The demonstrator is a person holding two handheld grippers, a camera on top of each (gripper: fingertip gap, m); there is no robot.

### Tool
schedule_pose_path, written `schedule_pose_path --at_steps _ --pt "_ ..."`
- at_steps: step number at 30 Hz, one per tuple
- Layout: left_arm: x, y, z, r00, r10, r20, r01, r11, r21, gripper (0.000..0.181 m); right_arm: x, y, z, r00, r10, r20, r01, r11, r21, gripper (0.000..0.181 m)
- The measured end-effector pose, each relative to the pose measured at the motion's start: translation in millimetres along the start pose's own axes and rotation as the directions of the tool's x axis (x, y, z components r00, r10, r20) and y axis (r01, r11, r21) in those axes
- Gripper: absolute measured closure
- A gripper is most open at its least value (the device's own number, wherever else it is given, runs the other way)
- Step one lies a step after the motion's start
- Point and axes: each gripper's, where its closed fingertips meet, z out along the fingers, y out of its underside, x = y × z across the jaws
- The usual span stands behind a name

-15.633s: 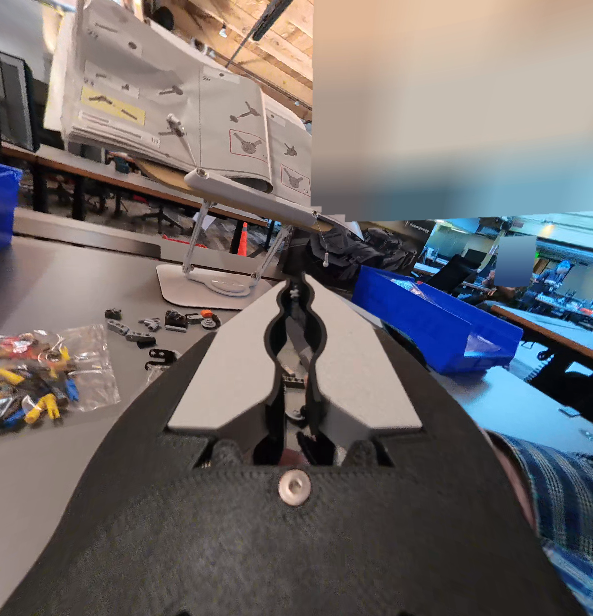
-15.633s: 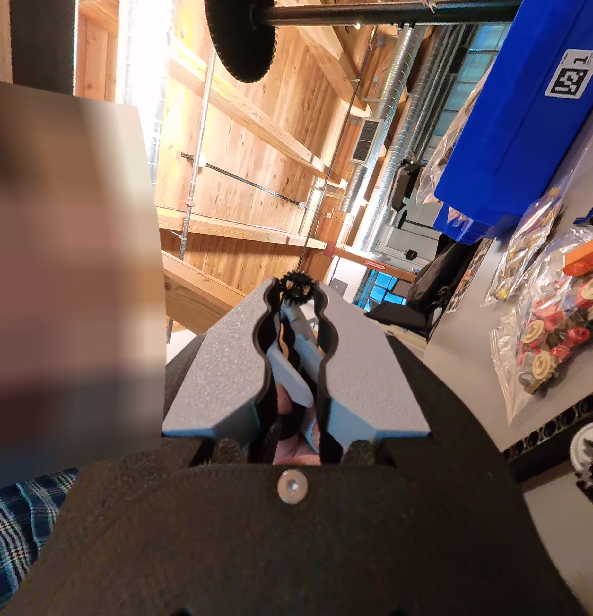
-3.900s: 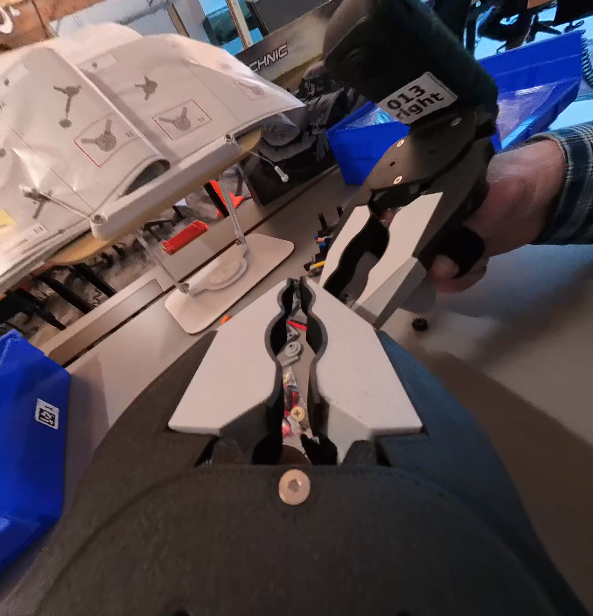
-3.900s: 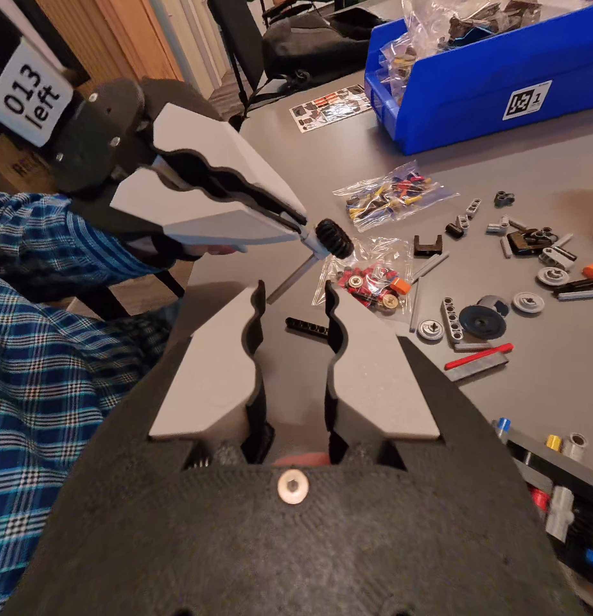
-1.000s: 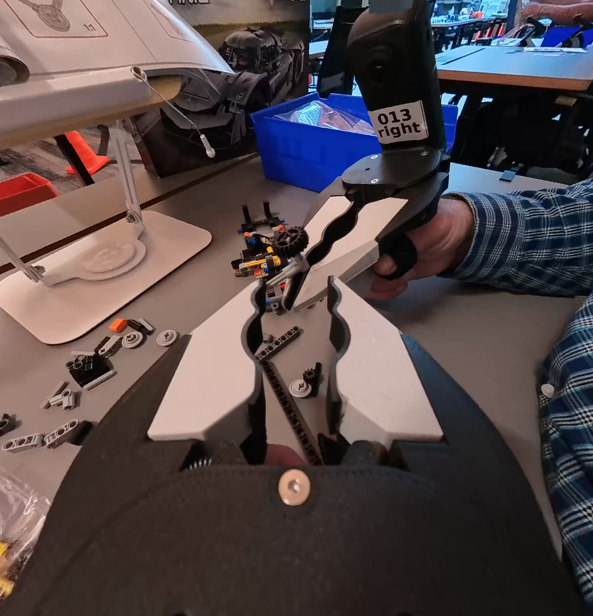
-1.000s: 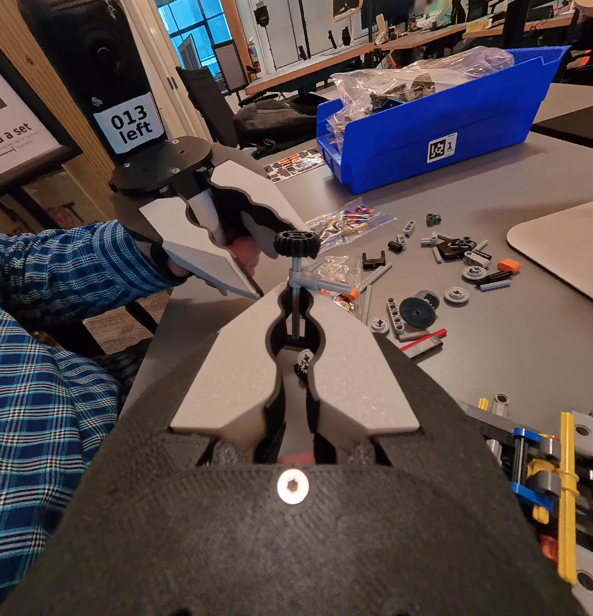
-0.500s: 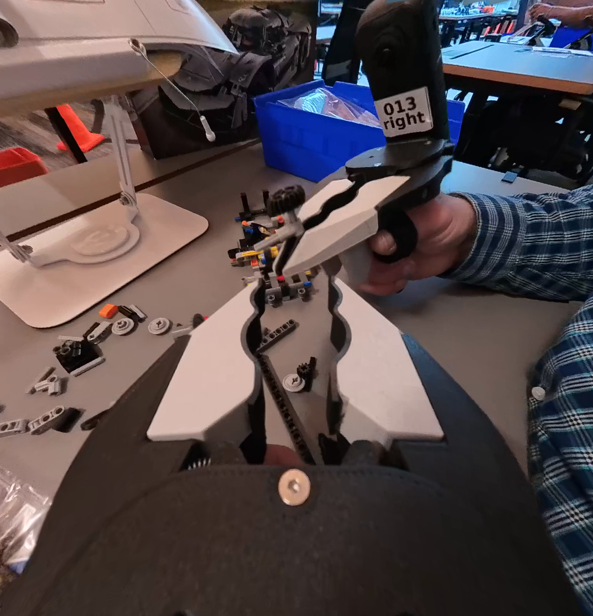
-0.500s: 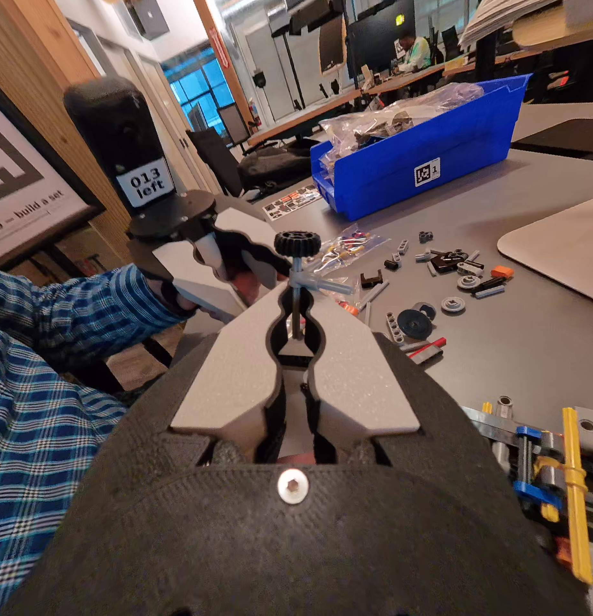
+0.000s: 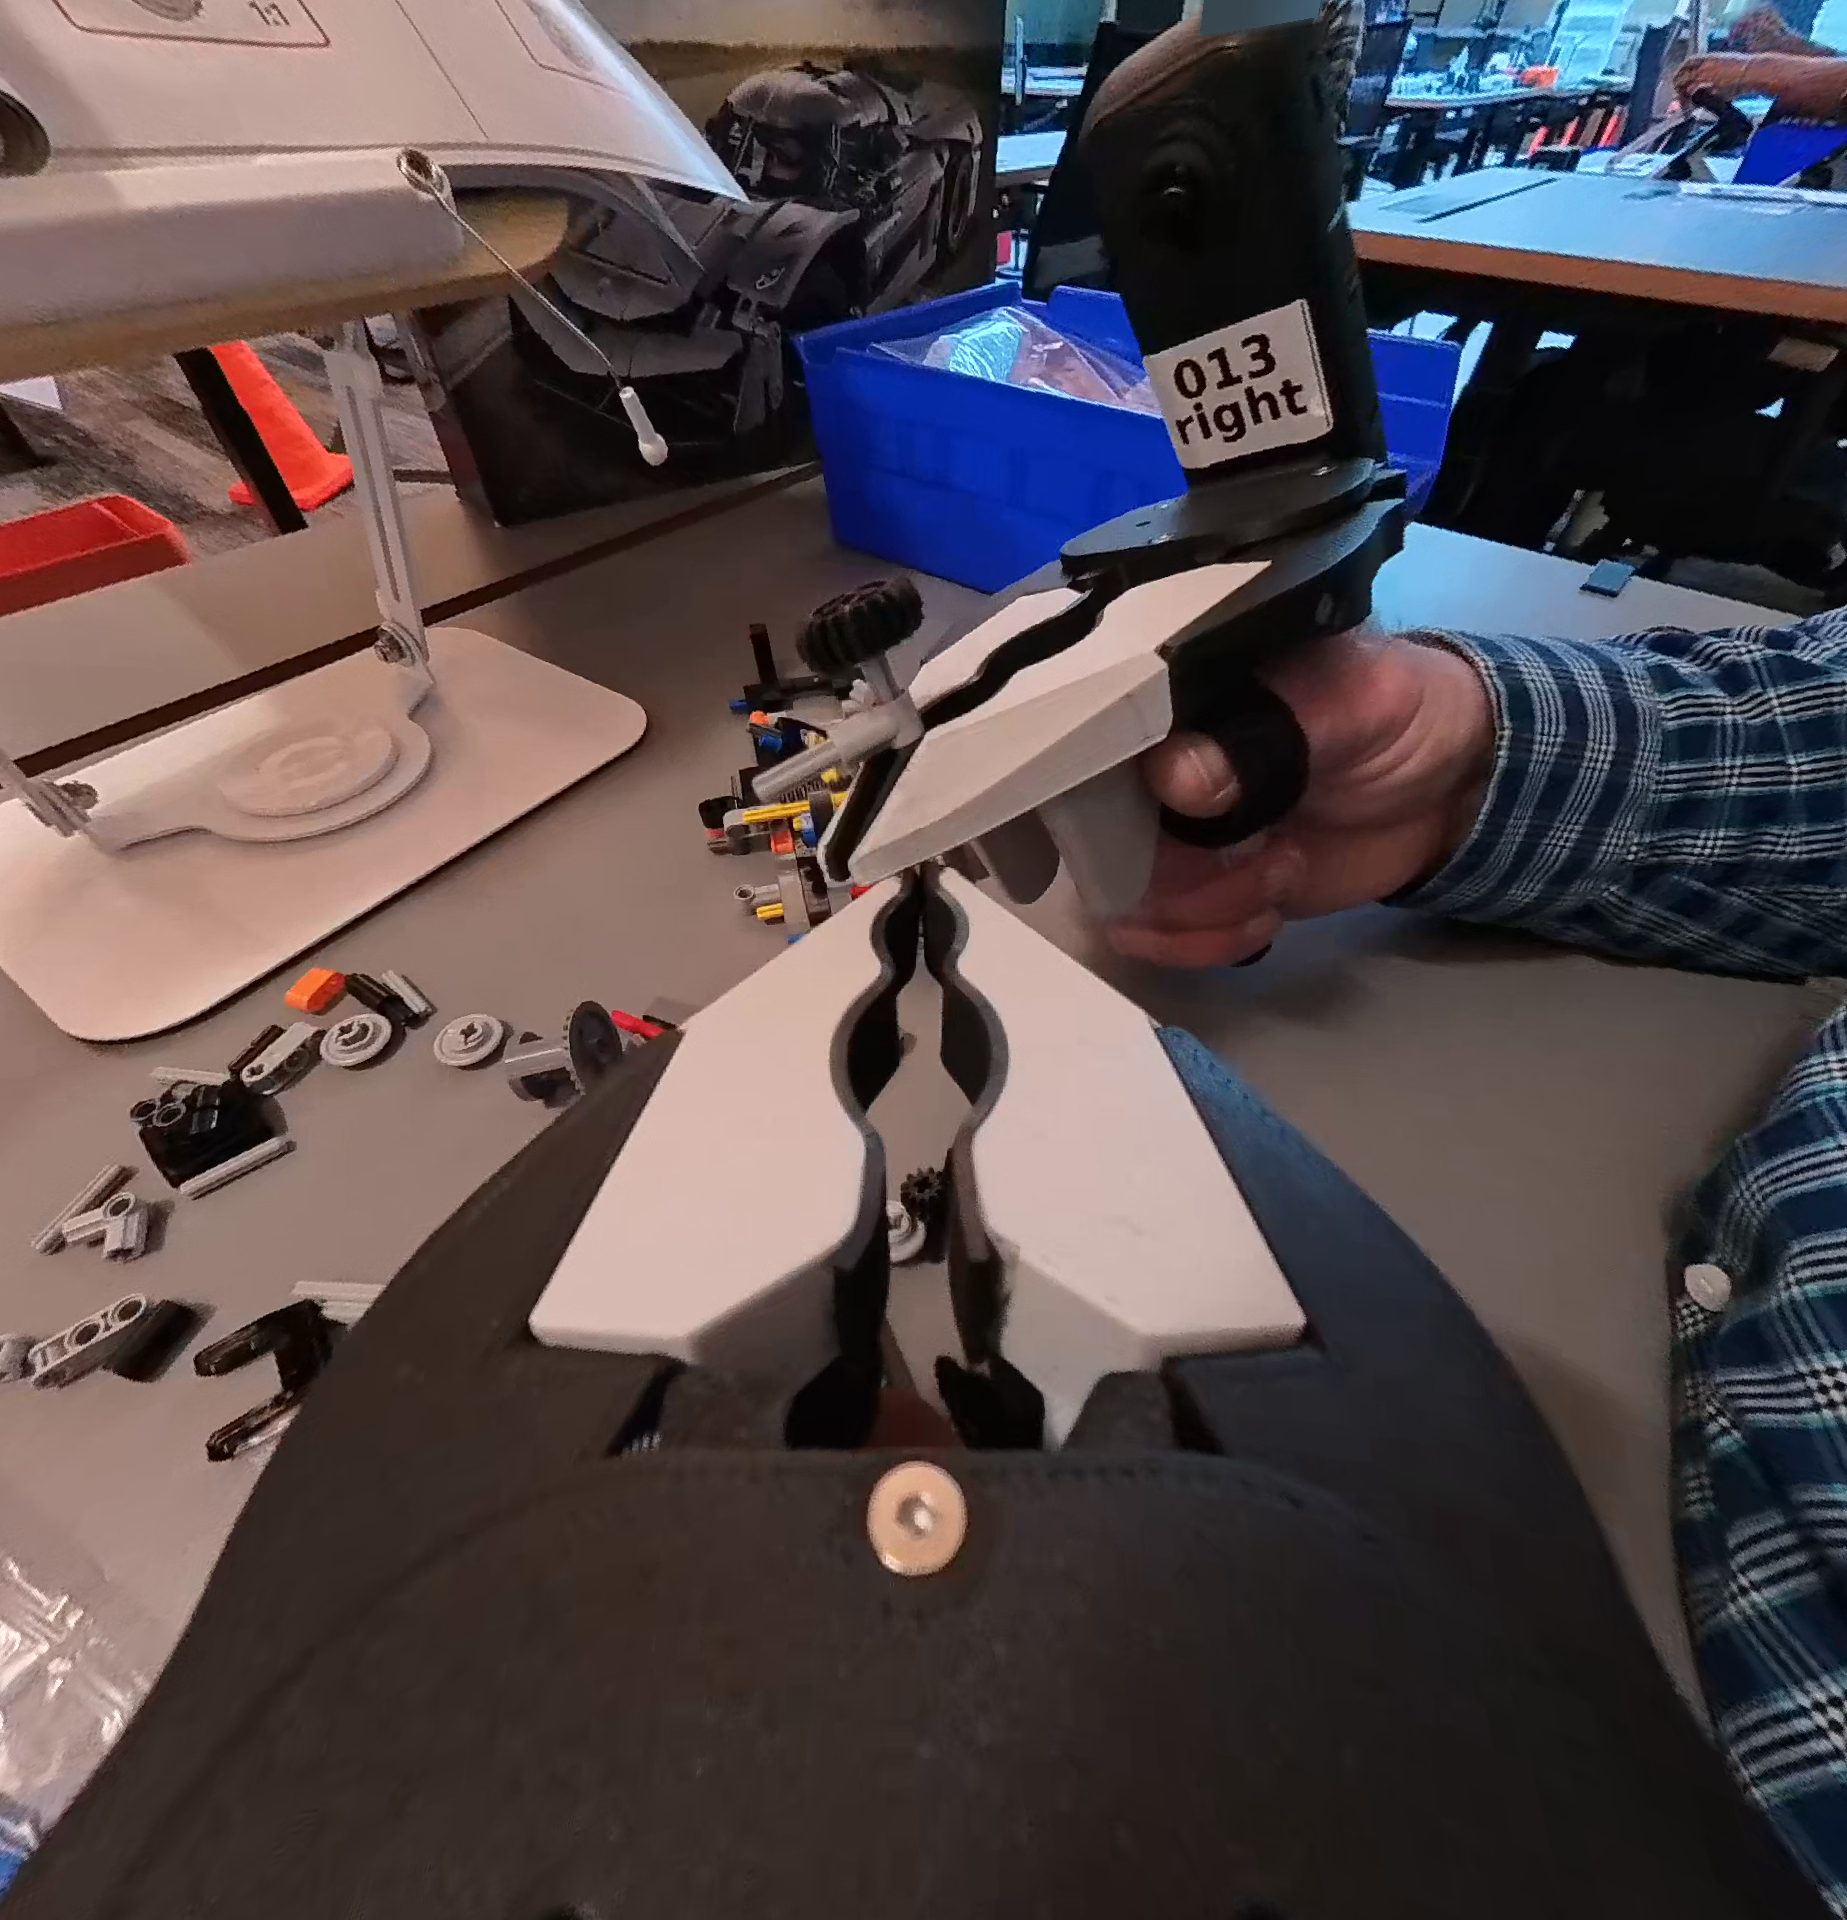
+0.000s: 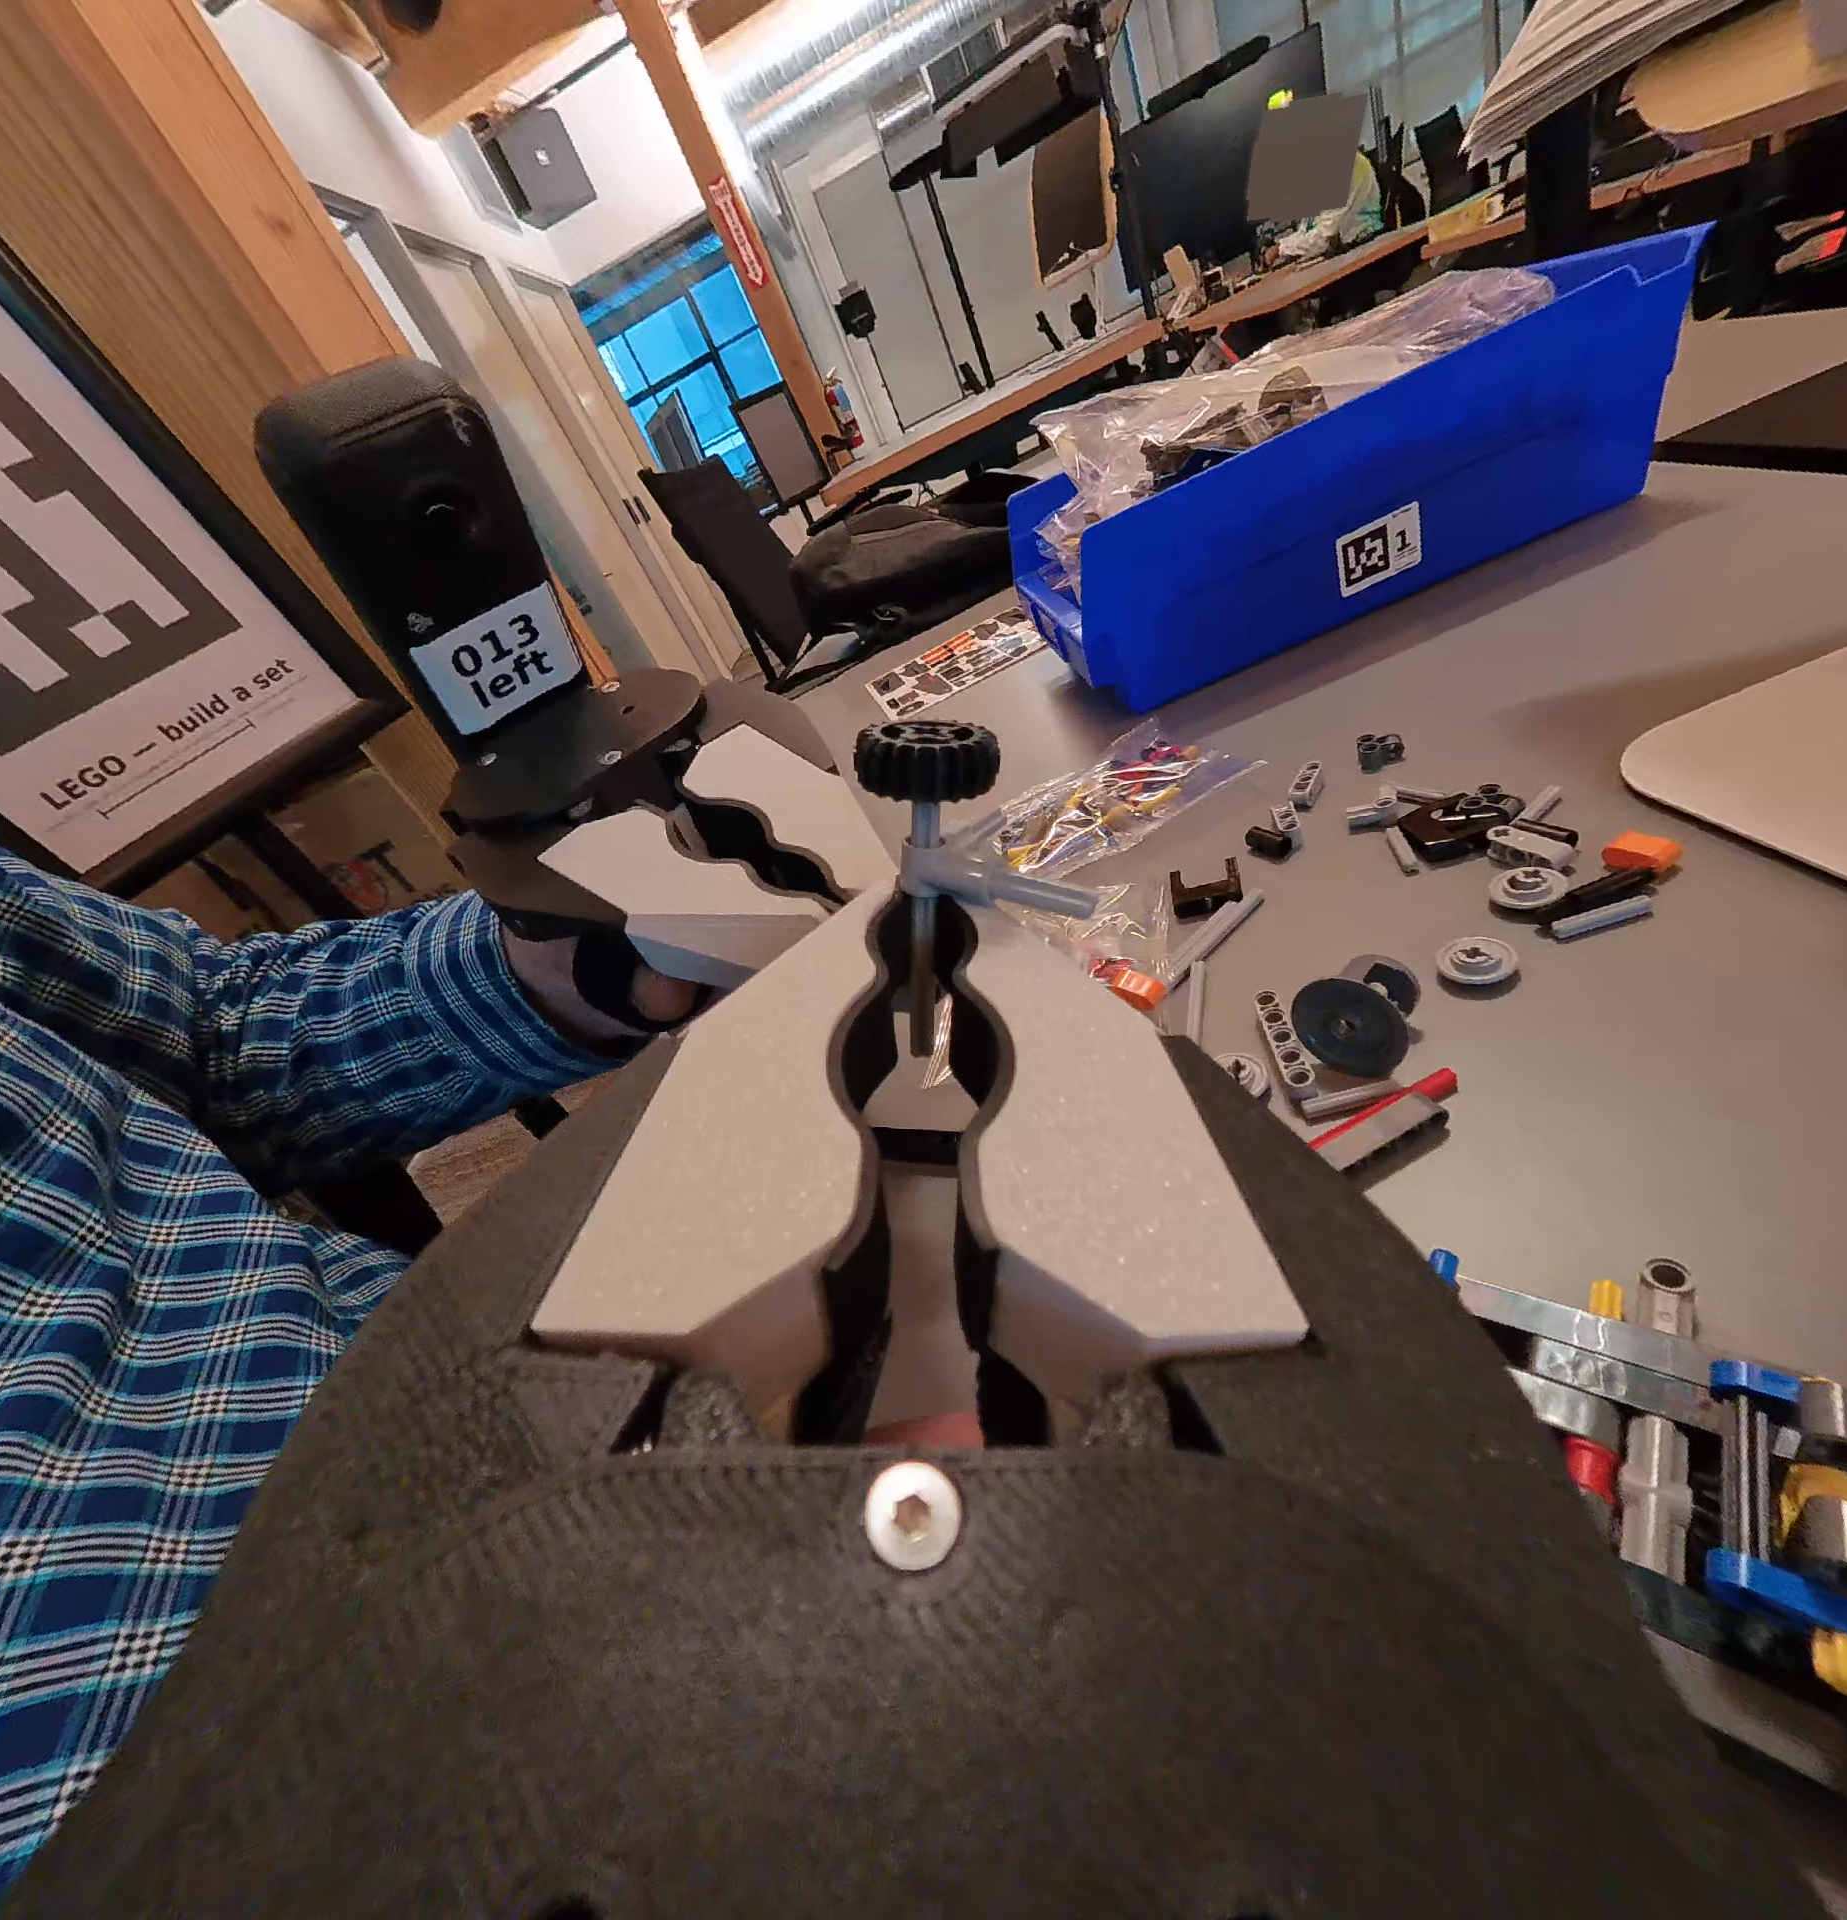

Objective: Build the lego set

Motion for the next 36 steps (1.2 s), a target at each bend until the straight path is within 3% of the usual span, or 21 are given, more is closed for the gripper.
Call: schedule_pose_path --at_steps 13,19,29,36 --pt "-4.8 -1.8 -2.8 0.998 0.040 0.046 -0.040 0.999 0.001 0.180 1.0 -6.5 -3.0 0.999 0.040 0.012 -0.041 0.998 0.042 0.181" --pt "-7.6 -7.5 -2.3 0.985 0.126 0.121 -0.127 0.992 -0.002 0.159 4.1 -12.6 -5.9 0.996 0.091 0.016 -0.092 0.992 0.083 0.181" --pt "-5.1 -17.9 0.3 0.939 0.256 0.231 -0.260 0.966 -0.011 0.161 5.9 -16.9 -7.3 0.984 0.171 0.040 -0.175 0.977 0.124 0.181" --pt "-12.1 -19.2 -2.4 0.919 0.263 0.295 -0.270 0.963 -0.016 0.181 3.8 -16.3 -5.9 0.984 0.172 0.046 -0.176 0.976 0.125 0.181"
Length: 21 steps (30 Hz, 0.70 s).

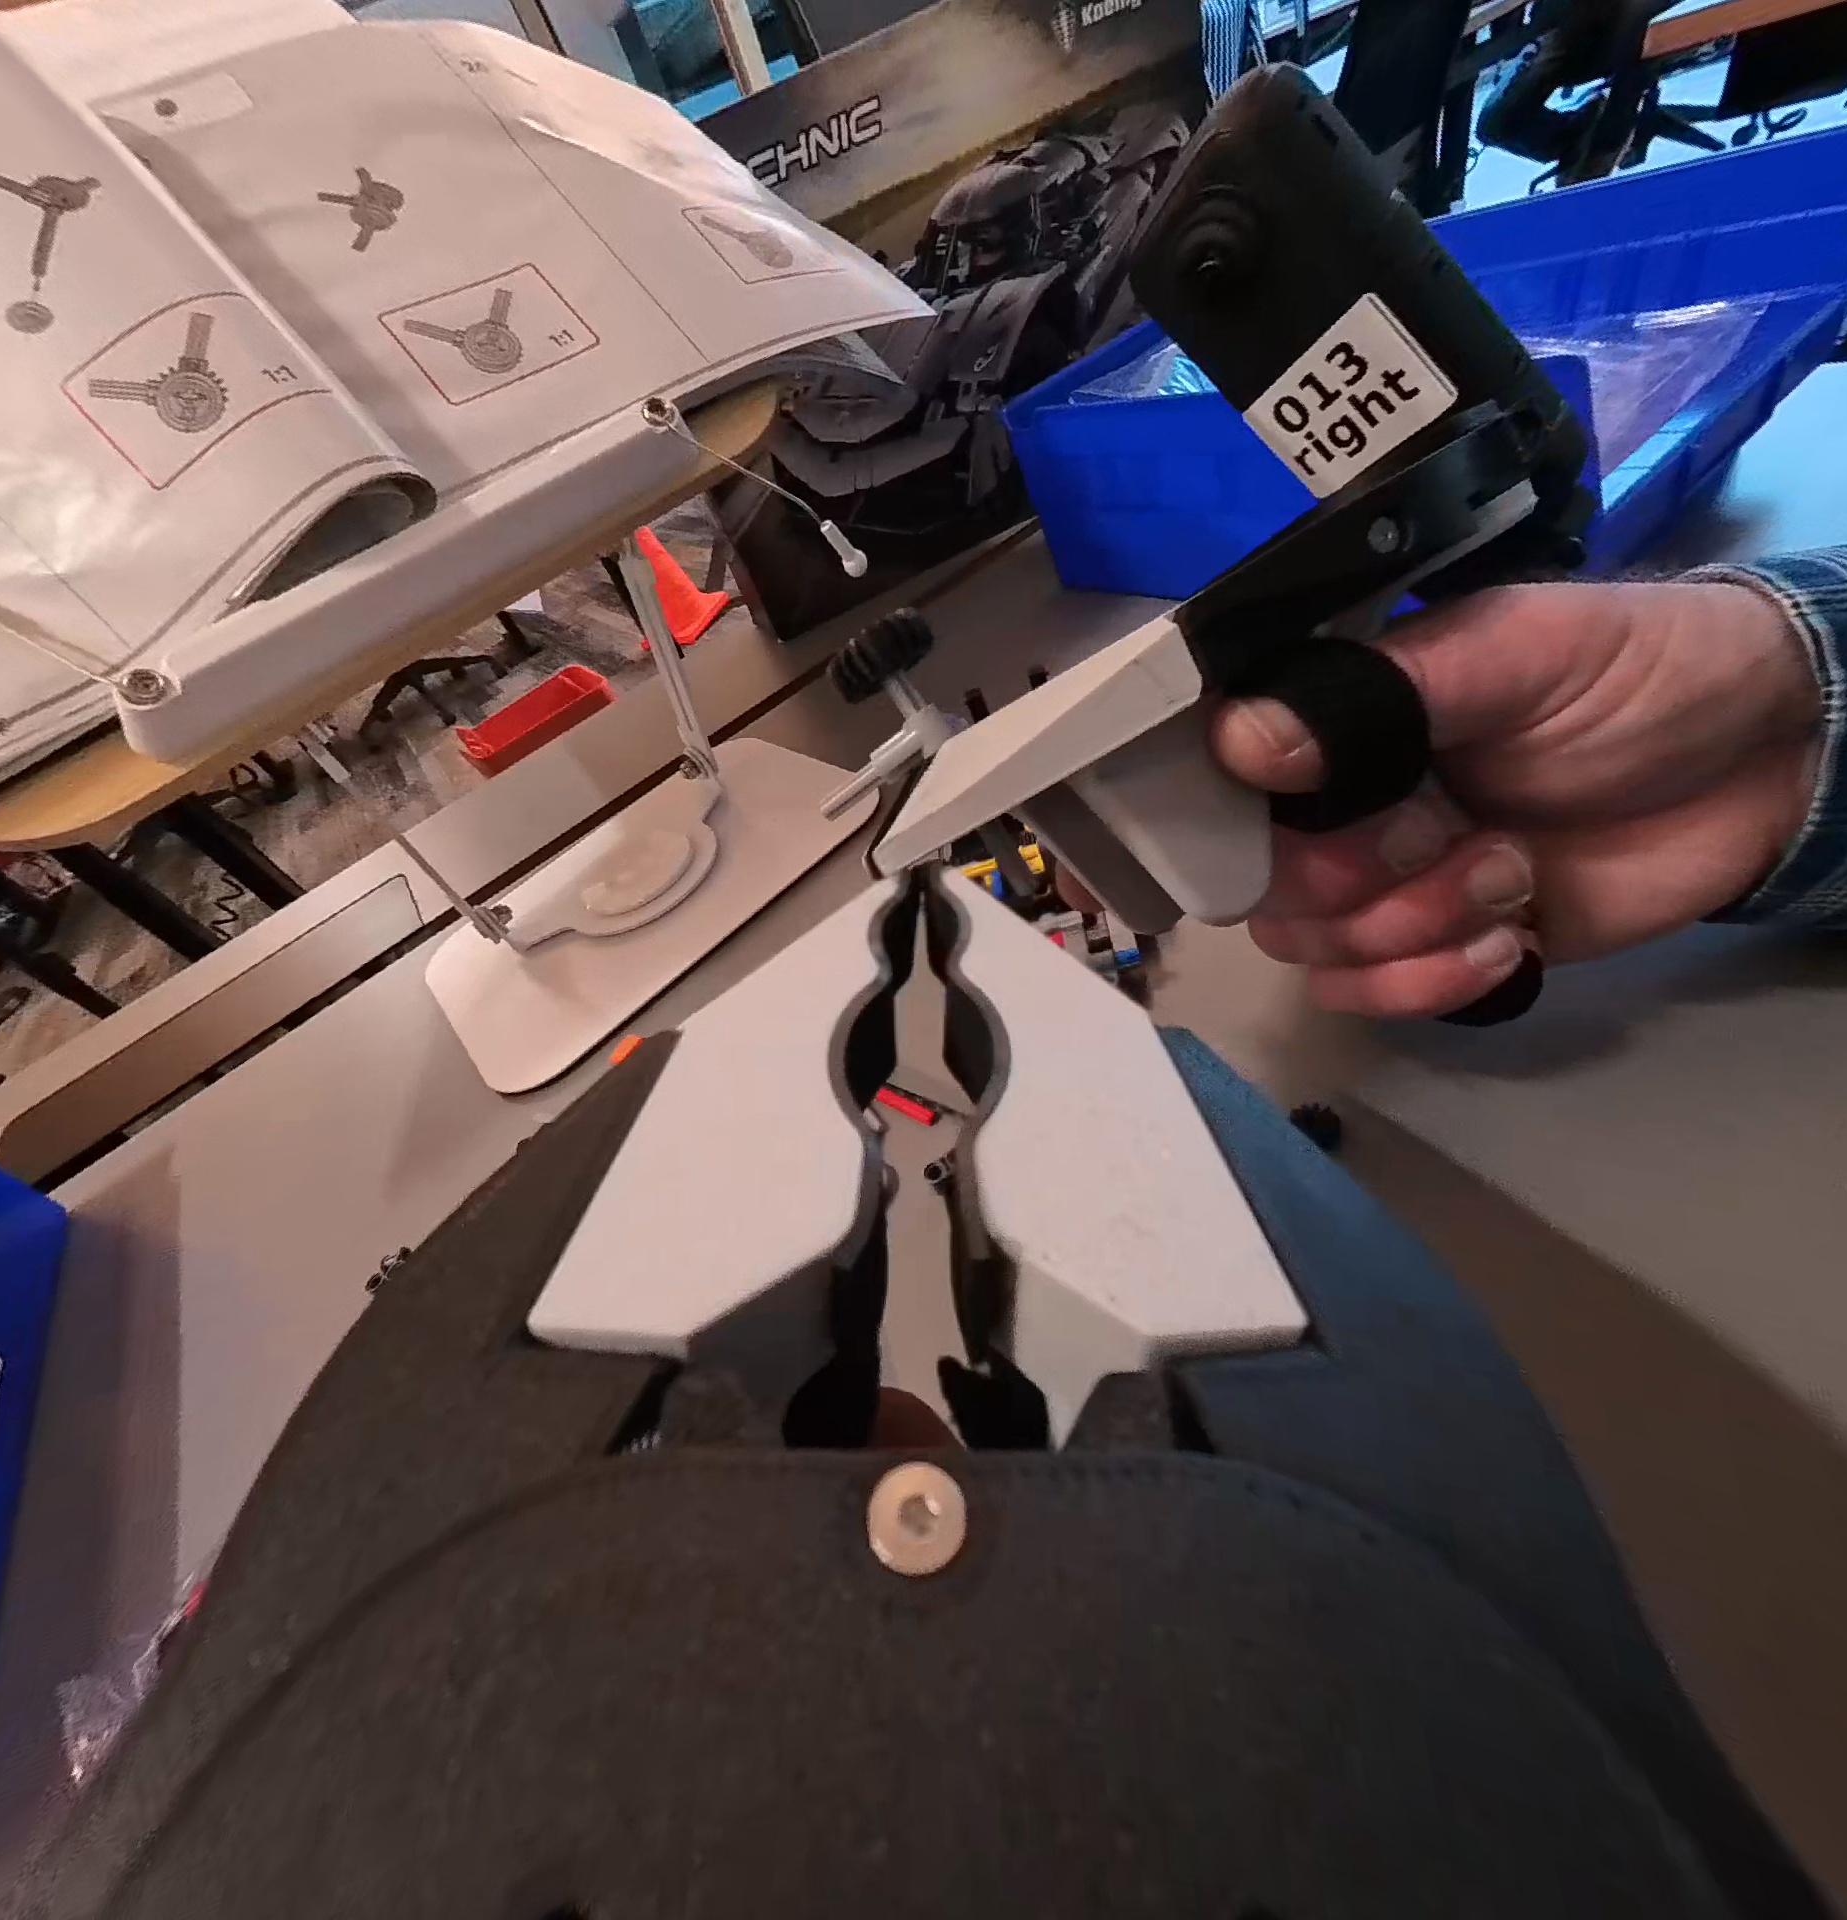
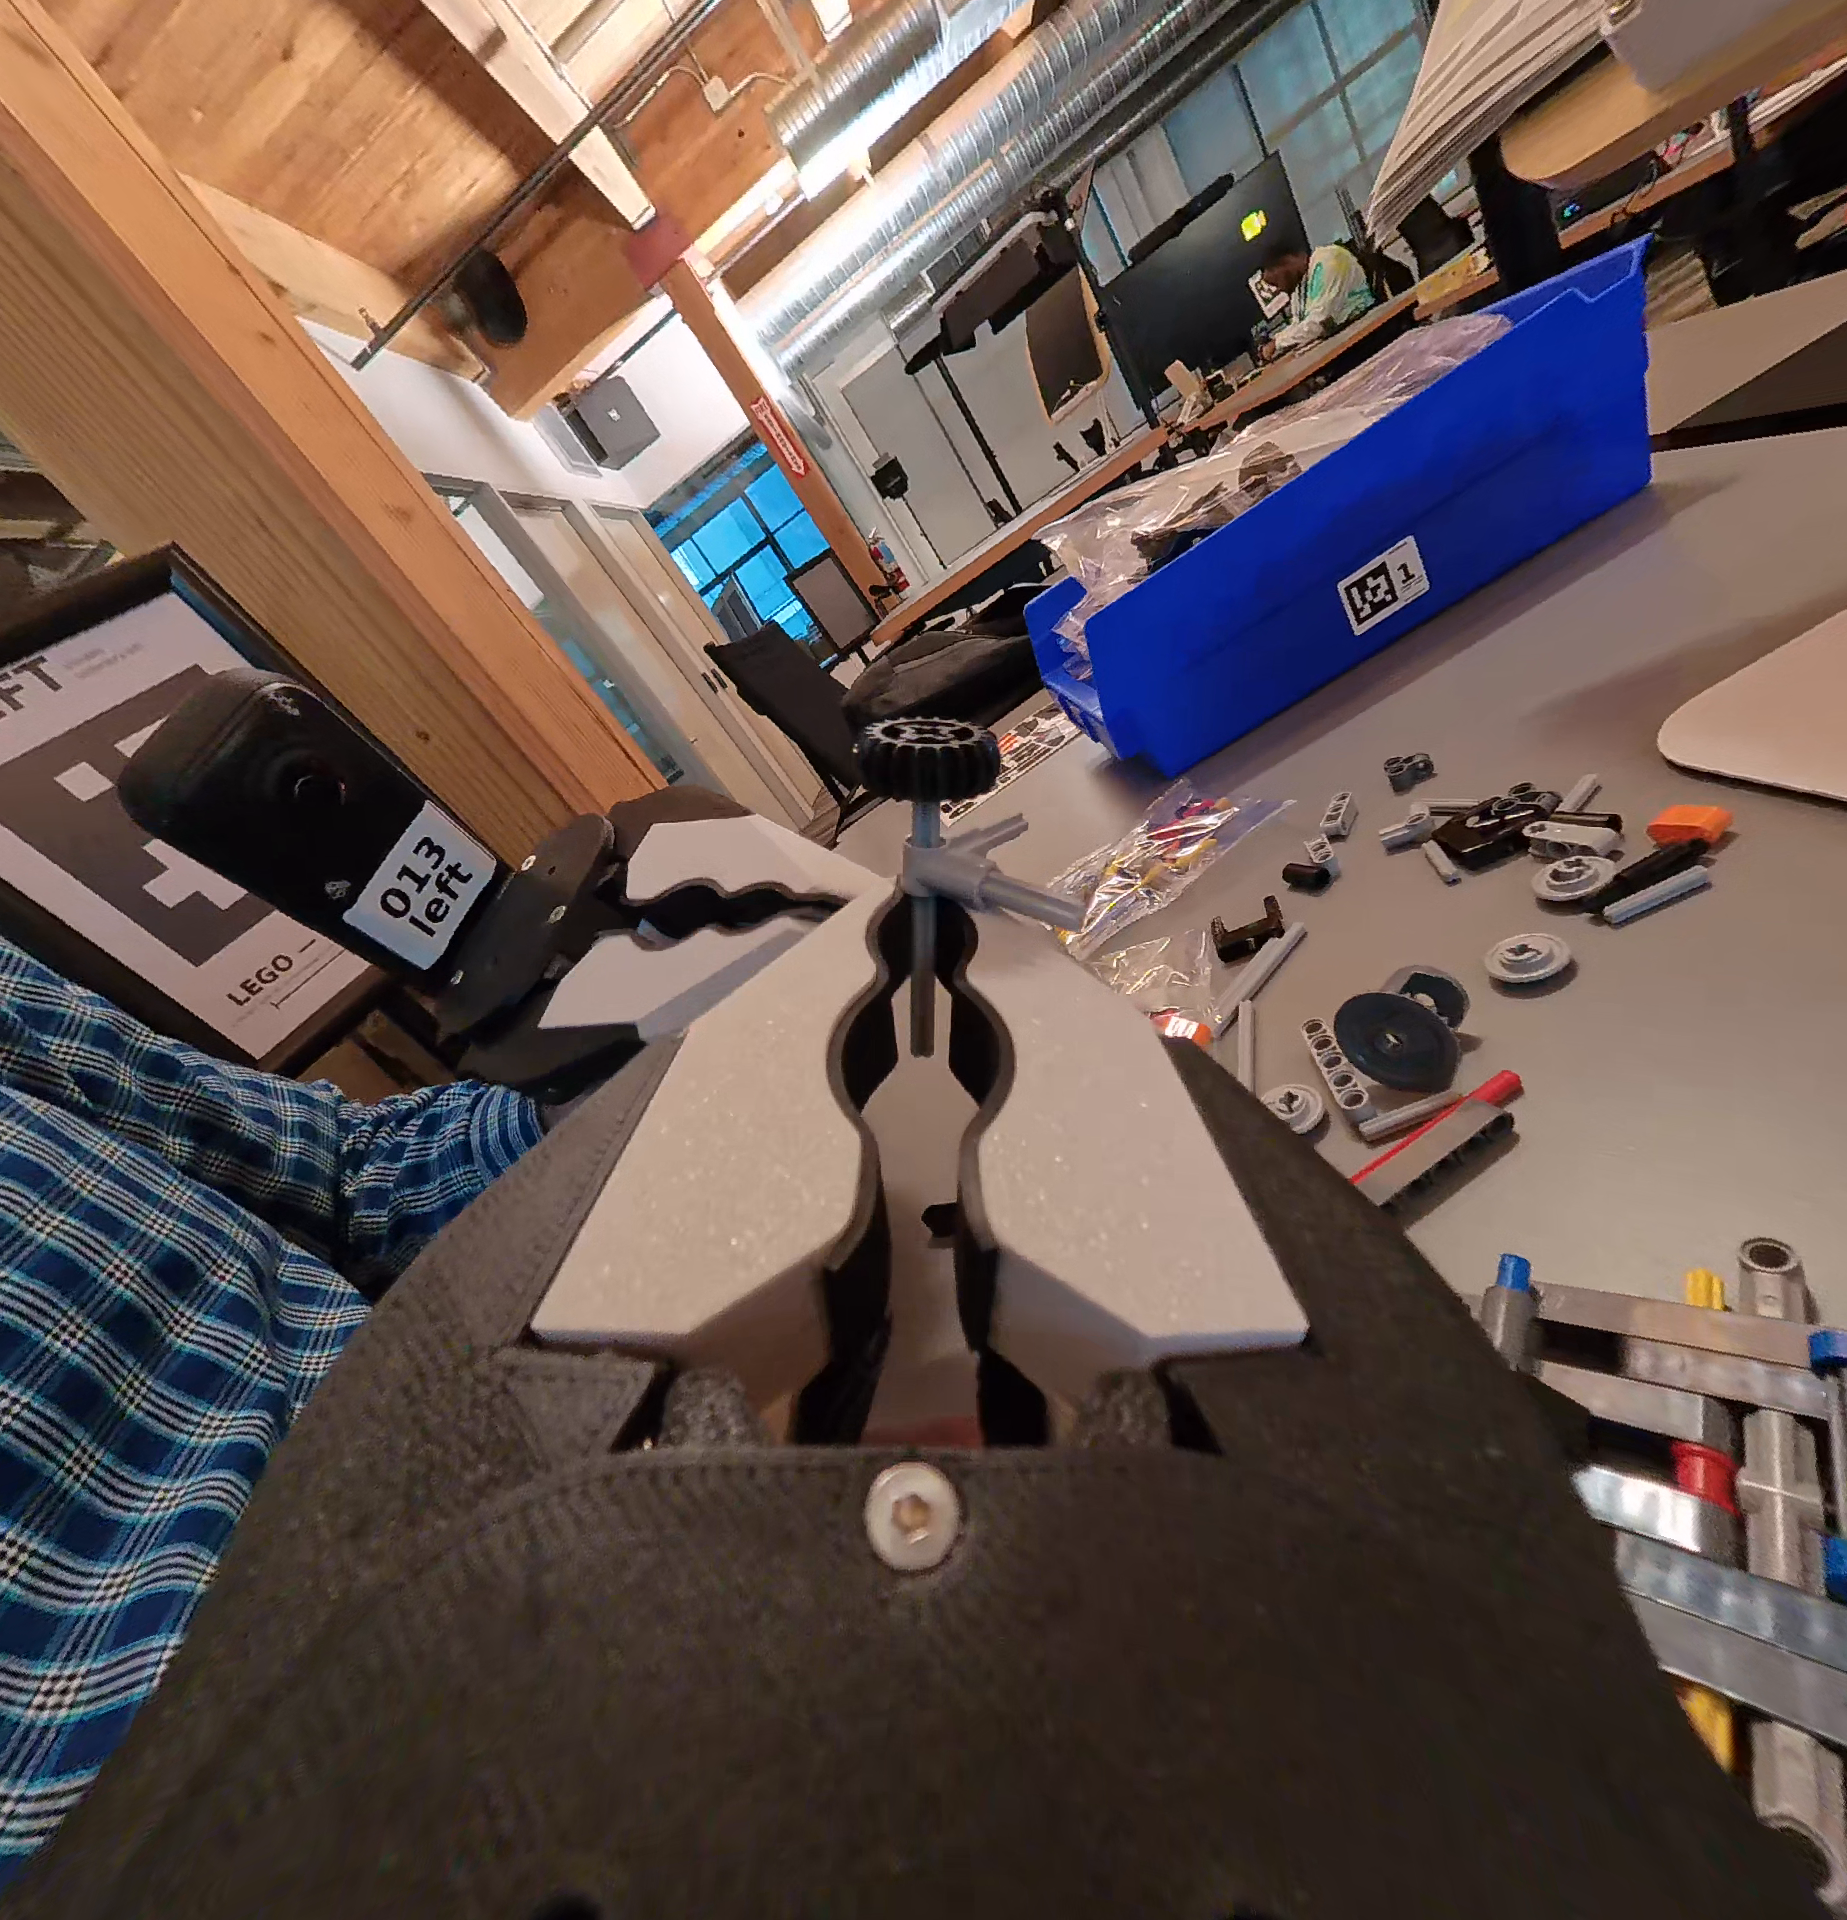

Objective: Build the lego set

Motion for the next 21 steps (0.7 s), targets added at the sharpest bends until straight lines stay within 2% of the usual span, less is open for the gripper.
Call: schedule_pose_path --at_steps 7,16,21 --pt "-2.4 0.6 0.0 0.999 0.020 0.036 -0.020 1.000 -0.003 0.181 0.6 -0.2 0.0 1.000 0.003 -0.005 -0.003 1.000 0.006 0.181" --pt "-7.7 -2.1 -1.6 0.995 0.052 0.085 -0.052 0.999 0.003 0.162 0.2 -4.7 -1.6 0.999 0.052 0.009 -0.052 0.998 0.040 0.181" --pt "-5.1 -5.7 -1.3 0.991 0.092 0.096 -0.093 0.996 0.003 0.163 -0.2 -5.6 -1.8 0.996 0.088 0.027 -0.090 0.995 0.051 0.181"
